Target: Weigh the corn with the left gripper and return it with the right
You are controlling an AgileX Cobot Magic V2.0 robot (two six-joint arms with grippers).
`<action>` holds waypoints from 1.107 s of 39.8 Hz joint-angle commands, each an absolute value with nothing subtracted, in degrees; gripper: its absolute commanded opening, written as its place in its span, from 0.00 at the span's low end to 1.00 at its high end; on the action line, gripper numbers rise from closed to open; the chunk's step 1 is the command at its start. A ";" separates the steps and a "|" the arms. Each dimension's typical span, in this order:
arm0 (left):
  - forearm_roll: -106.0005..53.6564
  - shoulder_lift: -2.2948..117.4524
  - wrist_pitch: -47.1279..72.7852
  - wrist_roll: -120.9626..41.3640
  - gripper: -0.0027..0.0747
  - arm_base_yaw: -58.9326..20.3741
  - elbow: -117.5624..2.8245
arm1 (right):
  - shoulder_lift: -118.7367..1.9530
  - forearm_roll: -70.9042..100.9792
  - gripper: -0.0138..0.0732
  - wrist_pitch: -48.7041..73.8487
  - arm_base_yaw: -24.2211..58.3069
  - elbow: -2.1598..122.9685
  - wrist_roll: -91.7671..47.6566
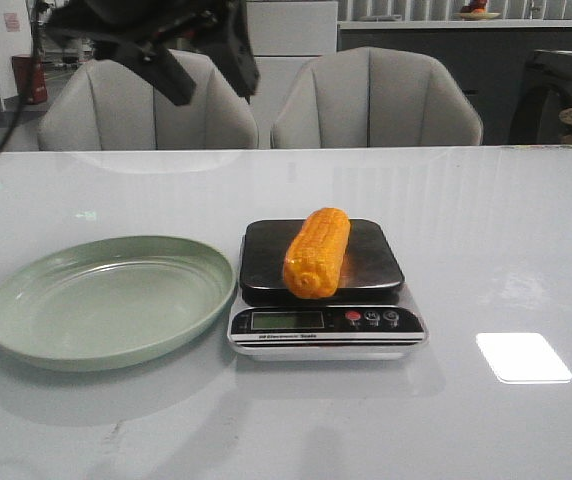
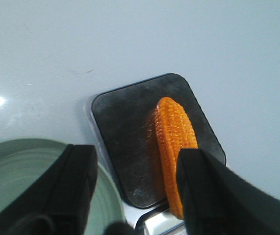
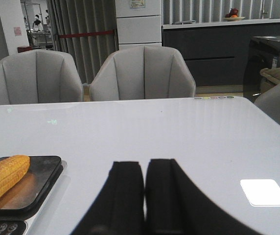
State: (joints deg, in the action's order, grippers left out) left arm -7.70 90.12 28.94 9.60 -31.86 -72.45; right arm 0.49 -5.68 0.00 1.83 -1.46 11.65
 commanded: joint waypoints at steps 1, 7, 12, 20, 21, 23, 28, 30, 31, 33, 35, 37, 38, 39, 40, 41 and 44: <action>-7.46 82.34 26.31 9.70 0.54 -30.52 -70.40 | 1.65 -5.85 0.37 -4.66 1.77 -2.08 11.28; -5.04 72.62 26.26 9.70 0.53 -28.57 -63.54 | 1.65 -5.85 0.37 -4.66 1.77 -2.08 11.28; -4.14 64.00 26.26 9.70 0.53 -27.17 -57.14 | 1.65 -5.85 0.37 -4.66 1.77 -2.08 11.28; -1.10 48.31 26.79 9.70 0.53 -26.09 -48.43 | 1.65 -5.85 0.37 -4.71 1.77 -2.08 11.28; -0.60 46.83 26.98 9.70 0.53 -26.09 -47.65 | 1.65 -5.85 0.37 -4.71 1.77 -2.08 11.28; 0.00 42.93 27.76 9.70 0.53 -26.09 -45.68 | 1.60 -5.85 0.37 -4.65 1.77 -2.08 11.28; 2.14 32.73 29.84 9.70 0.53 -26.09 -41.38 | 1.60 -5.85 0.37 -4.65 1.77 -2.08 11.28; 4.22 29.21 29.54 9.70 0.53 -26.09 -39.27 | 1.60 -5.85 0.37 -4.65 1.77 -2.08 11.28; 5.72 27.27 29.01 9.70 0.53 -26.09 -37.98 | 1.60 -5.85 0.37 -4.65 1.77 -2.08 11.28; 8.09 23.97 27.94 9.70 0.53 -26.09 -35.65 | 1.60 -5.85 0.37 -4.65 1.77 -2.08 11.28; 9.36 20.18 27.01 9.70 0.53 -26.09 -33.11 | 1.60 -5.85 0.37 -4.65 1.77 -2.08 11.28; 9.48 16.81 26.67 9.70 0.53 -26.09 -31.08 | 1.60 -5.85 0.37 -4.65 1.77 -2.08 11.28; 9.48 15.42 26.67 9.70 0.53 -26.09 -30.02 | 1.60 -5.85 0.37 -4.65 1.77 -2.08 11.28; 9.61 13.53 26.67 9.70 0.53 -26.09 -29.25 | 1.60 -5.85 0.37 -4.65 1.77 -2.08 11.28; 9.61 12.16 26.77 9.70 0.53 -26.09 -28.27 | 1.60 -5.85 0.37 -4.65 1.77 -2.08 11.28; 9.61 10.35 26.89 9.70 0.52 -26.09 -27.54 | 1.60 -5.85 0.37 -4.65 1.77 -2.08 11.28; 9.38 5.65 27.41 9.70 0.47 -26.09 -24.79 | 1.60 -5.85 0.37 -4.65 1.77 -2.08 11.28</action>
State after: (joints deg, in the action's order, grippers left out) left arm 9.03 8.69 31.61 9.60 -26.29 -25.49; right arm 0.49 -5.68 0.00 1.83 -1.46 11.65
